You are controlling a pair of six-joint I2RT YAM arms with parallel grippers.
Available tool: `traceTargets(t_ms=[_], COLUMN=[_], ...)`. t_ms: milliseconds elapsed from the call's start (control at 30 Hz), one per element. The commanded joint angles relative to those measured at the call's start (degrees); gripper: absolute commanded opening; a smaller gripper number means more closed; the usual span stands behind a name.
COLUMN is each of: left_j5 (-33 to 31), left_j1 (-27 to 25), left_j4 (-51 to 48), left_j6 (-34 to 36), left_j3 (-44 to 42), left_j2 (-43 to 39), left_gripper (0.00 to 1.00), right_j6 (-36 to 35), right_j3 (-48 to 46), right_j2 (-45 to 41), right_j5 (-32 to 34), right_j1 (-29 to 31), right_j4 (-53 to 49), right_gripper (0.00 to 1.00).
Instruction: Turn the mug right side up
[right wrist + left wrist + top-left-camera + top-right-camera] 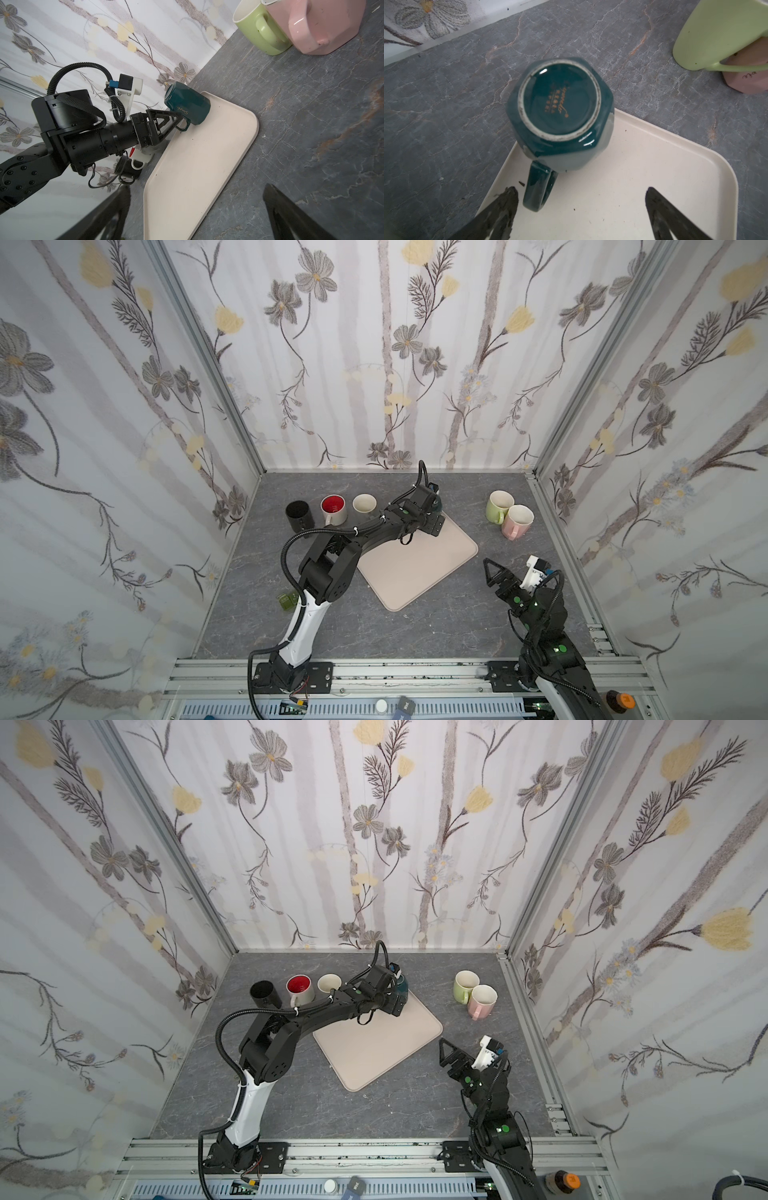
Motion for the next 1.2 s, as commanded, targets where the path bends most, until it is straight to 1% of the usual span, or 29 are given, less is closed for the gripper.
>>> traceTargets(t_ms=[0,133,233,433,567,700,867,900,967,1000,1100,1167], left_j5=[-1.22,0.1,0.93,4.66,4.27,4.49,2.46,1.41,0.19,-0.31,-0.14,0.67], left_j1=[0.0,0.35,0.36,0.2,-0.13,-0.17,0.09,0.17,0.48,0.53,0.88,0.97], left_j4=[-0.84,-1.25,-1.26,2.18,4.14,8.36,5.62,5.11,3.54,2.99,1.97,0.77], left_j6=[3.09,4.47,4.24,2.36,2.16,3.1,3.86,3.82,3.88,3.82,3.6,3.89], left_j3=[1.75,3.51,4.11,1.29,-1.5,-5.71,-3.86,-3.34,-2.08,-1.59,-0.84,0.16], left_j2=[1.15,2.65,3.16,1.78,0.16,-2.13,-1.43,-1.12,-0.55,-0.43,0.02,0.66], left_gripper=[0.97,0.97,0.97,0.97,0.96,0.92,0.87,0.8,0.63,0.6,0.57,0.51], right_j6=[0.24,-0.11,0.06,0.21,0.06,-0.02,-0.03,-0.03,-0.02,-0.11,-0.37,-0.47], right_j3=[0.07,0.13,0.17,-0.04,-0.25,-0.49,-1.03,-1.23,-1.52,-1.64,-1.84,-1.99], right_j2=[-0.2,0.09,0.1,0.19,0.52,1.06,1.26,1.33,1.41,1.51,1.77,1.85], right_j5=[-1.27,-1.62,-2.09,-1.87,-1.77,-1.8,-1.41,-1.23,-1.02,-1.01,-1.15,-1.14], right_j1=[-0.54,-1.36,-1.73,-2.07,-2.26,-2.41,-2.6,-2.68,-2.78,-2.81,-3.14,-3.27], right_j4=[0.29,0.24,0.21,0.2,0.2,0.2,0.52,0.6,0.74,0.79,0.73,0.89], right_gripper=[1.0,1.0,1.0,1.0,1.0,1.0,1.0,1.0,1.0,1.0,1.0,1.0])
